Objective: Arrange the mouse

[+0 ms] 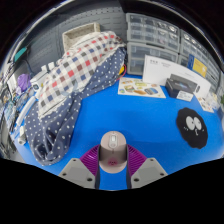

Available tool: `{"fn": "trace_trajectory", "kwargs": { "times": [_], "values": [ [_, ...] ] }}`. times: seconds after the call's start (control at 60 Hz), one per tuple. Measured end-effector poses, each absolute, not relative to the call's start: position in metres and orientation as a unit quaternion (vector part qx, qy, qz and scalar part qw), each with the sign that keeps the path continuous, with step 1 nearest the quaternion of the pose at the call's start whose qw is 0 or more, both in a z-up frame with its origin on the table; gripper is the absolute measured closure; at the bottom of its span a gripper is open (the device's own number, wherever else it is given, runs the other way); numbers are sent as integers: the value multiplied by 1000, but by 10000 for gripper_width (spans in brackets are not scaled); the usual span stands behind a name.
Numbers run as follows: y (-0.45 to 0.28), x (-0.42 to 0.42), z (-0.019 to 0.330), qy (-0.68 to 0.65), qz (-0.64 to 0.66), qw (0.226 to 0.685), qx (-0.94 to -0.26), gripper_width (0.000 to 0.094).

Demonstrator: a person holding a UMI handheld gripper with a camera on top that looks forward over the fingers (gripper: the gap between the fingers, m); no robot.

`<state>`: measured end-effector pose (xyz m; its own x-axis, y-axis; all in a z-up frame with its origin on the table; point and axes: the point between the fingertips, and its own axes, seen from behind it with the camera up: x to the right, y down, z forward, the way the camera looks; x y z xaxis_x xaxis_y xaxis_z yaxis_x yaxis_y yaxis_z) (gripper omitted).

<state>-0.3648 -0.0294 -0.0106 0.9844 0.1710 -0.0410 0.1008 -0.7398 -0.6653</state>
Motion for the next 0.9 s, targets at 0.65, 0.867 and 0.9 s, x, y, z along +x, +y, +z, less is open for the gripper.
{"fn": "trace_trajectory", "kwargs": {
  "times": [0.65, 0.867, 0.9],
  "values": [
    [91, -72, 178, -26, 15, 494, -869, 578],
    [90, -39, 56, 5, 28, 409, -912, 580],
    [88, -39, 42, 3, 28, 399, -917, 581]
  ]
}}
